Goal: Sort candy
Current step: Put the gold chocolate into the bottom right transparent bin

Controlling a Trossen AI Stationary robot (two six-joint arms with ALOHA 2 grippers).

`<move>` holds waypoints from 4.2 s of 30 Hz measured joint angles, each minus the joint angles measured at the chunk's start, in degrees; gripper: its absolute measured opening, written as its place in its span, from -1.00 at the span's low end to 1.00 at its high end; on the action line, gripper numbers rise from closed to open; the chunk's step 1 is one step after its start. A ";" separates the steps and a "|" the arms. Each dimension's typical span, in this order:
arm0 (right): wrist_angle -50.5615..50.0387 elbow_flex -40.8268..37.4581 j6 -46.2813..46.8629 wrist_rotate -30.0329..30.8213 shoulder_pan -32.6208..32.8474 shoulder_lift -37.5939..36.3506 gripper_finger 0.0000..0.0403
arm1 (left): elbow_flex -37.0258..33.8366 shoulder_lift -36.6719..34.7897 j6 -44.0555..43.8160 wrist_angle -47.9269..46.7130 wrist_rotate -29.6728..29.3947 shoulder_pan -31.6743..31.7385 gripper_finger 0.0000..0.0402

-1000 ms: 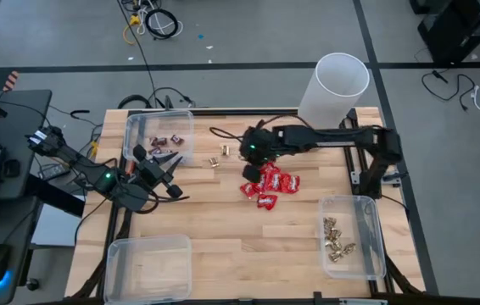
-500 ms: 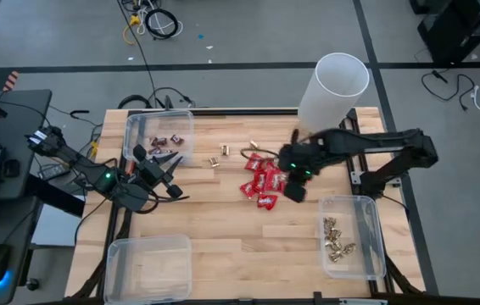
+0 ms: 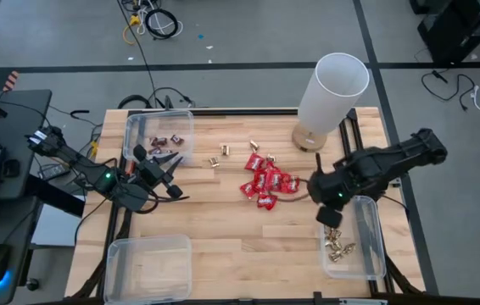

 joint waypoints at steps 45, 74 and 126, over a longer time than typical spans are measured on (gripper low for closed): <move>0.09 -17.42 27.34 -4.22 20.48 0.24 -1.00 | 0.00 0.00 -1.10 -0.09 0.11 0.00 -0.59; -0.02 -17.38 26.30 2.84 16.19 0.24 -0.55 | 0.00 0.00 -1.10 -0.09 -0.24 0.00 -0.59; 55.49 -0.33 -27.87 29.34 -31.34 18.38 -0.99 | -0.02 0.00 -3.00 -3.64 0.62 0.00 -0.59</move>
